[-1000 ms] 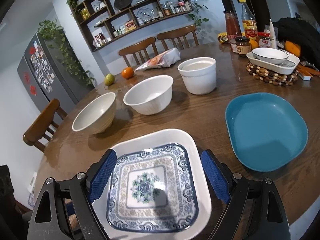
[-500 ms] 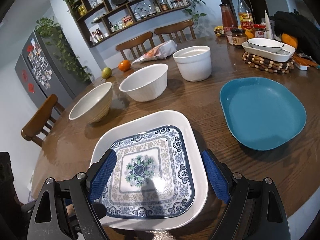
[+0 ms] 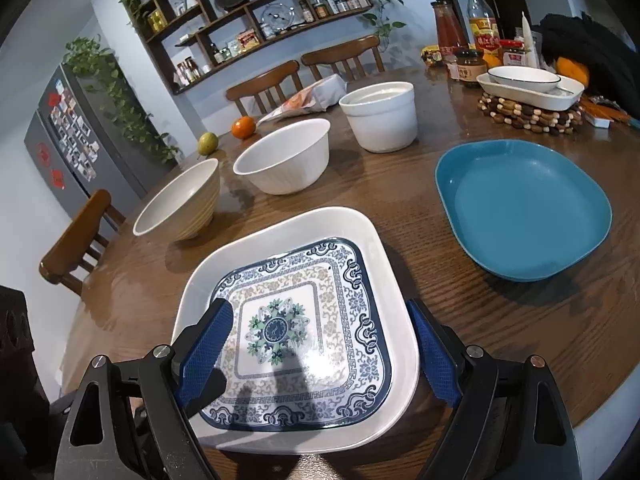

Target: Organize plates and bowls

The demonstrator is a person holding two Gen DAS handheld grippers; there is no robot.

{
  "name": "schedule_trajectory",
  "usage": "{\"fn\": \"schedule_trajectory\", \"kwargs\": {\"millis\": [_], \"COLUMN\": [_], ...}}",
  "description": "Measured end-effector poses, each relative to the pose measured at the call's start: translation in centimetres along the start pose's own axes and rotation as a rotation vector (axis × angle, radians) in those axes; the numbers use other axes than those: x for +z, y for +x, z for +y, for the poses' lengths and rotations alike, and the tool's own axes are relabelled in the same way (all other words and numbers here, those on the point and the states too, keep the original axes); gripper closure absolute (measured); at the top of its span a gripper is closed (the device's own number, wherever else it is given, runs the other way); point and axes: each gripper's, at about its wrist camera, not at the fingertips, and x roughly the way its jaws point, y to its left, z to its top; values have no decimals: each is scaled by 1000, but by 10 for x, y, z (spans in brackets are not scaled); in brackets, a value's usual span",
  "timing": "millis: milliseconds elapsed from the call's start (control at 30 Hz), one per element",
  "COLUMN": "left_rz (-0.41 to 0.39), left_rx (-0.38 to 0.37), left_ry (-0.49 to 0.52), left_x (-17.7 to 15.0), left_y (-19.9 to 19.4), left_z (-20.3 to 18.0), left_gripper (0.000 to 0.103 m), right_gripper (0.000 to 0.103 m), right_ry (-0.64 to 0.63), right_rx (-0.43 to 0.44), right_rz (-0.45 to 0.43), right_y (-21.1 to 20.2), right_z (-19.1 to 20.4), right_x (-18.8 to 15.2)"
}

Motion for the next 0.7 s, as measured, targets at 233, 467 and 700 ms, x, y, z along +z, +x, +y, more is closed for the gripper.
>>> {"fn": "schedule_trajectory", "kwargs": {"millis": [233,467,700], "left_rz": [-21,-25,14], "left_rx": [58,61,28], "left_ry": [13,26,4], "left_x": [5,6,9], "left_y": [6,7,3], "left_z": [4,7,9], "left_gripper": [41,41,40], "right_gripper": [15,15,15], "right_ry": [-12,-9,2], "right_rx": [-23,-50,-34], "right_rz": [5,-4,-3], "right_y": [6,9,6], "right_z": [6,8,6], "right_x": [-1,-1,-1]}}
